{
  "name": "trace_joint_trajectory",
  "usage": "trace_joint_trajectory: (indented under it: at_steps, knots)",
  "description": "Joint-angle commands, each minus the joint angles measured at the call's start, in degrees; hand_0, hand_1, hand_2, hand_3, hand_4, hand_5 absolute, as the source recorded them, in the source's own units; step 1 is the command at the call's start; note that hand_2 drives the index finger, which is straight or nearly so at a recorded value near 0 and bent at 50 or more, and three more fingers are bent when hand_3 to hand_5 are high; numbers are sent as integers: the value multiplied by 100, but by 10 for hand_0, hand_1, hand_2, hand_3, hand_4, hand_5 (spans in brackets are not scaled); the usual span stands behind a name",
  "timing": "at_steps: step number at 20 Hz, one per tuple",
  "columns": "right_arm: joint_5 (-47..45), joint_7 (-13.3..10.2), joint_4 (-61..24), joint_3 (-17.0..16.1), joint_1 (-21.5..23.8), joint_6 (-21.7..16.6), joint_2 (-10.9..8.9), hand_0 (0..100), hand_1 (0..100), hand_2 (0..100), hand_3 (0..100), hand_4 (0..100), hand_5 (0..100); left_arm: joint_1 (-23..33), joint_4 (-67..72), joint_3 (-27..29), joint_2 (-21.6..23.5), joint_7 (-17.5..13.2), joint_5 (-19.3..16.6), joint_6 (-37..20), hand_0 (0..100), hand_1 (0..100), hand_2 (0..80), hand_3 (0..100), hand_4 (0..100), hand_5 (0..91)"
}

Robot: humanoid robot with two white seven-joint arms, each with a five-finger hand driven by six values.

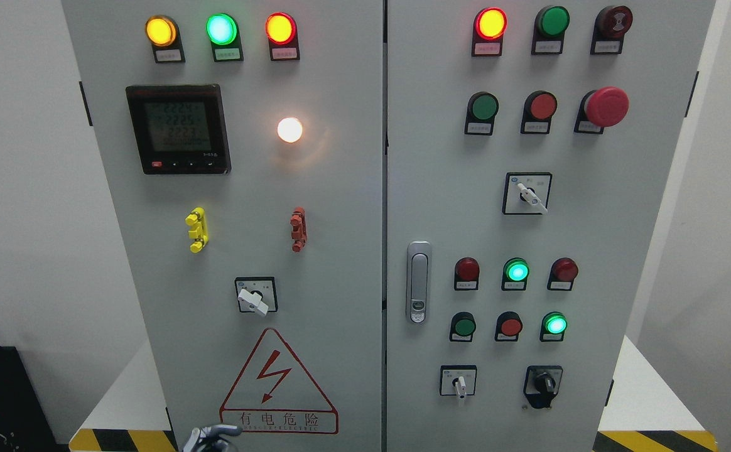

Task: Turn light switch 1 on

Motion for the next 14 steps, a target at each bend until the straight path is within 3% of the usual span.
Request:
trace_joint_trajectory:
  at_steps: [1,6,7,9,14]
  knots:
    - [0,0,0,-7,0,3,0,305,0,0,0,0,0,551,3731,266,279,-119,172,-1132,96,132,183,448,625,333]
    - [0,0,0,-7,0,3,0,304,0,0,0,0,0,569,6166,283,376,-260,189,-1740,101,118,197,438,523,149]
    - [0,0,0,1,0,3,0,304,0,0,0,0,0,525,6597,283,402,-295,181,-1767,99,113,196,416,468,73]
    - [0,0,0,-8,0,3,0,304,0,0,0,0,0,472,7424,266,472,-374,180,-1768,98,109,181,372,413,8]
    - [0,0,0,1,0,3,0,304,0,0,0,0,0,340,8859,240,551,-690,172,-1383,92,146,74,227,259,0]
